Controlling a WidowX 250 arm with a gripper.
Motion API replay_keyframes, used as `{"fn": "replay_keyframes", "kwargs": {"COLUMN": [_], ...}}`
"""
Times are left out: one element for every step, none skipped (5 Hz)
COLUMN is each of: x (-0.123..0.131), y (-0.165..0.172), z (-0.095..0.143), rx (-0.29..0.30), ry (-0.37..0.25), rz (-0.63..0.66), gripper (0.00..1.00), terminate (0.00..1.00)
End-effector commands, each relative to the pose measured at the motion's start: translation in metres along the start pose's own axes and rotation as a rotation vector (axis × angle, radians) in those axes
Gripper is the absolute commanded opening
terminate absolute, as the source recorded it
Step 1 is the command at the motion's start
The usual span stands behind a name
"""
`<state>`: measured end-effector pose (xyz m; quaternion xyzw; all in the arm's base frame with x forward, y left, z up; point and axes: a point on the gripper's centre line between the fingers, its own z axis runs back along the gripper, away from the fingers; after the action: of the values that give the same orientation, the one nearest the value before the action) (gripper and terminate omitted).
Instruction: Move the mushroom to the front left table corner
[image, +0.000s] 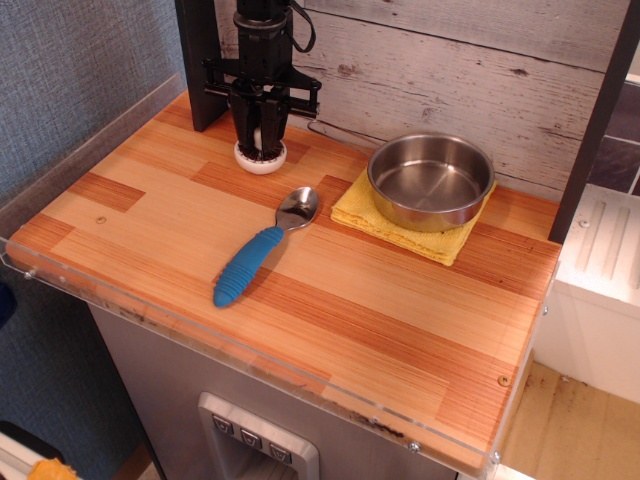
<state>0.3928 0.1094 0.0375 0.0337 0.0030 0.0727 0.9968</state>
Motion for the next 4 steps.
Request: {"fn": "replay_keyframes", "kwargs": {"x": [-0.032,-0.062,-0.092,-0.114], "y": [0.031,0.055,0.079,0.093], "z": [0.037,0.027,0.016,0.009], "rx": [-0.012,-0.017,-0.015,-0.018], "ry": [-0.078,-0.048,-0.013,0.0], "rz": [0.107,0.206,0.308,0.368], "gripper": [0.0,0.0,0.0,0.0], "terminate": [0.0,0.0,0.0,0.0]}}
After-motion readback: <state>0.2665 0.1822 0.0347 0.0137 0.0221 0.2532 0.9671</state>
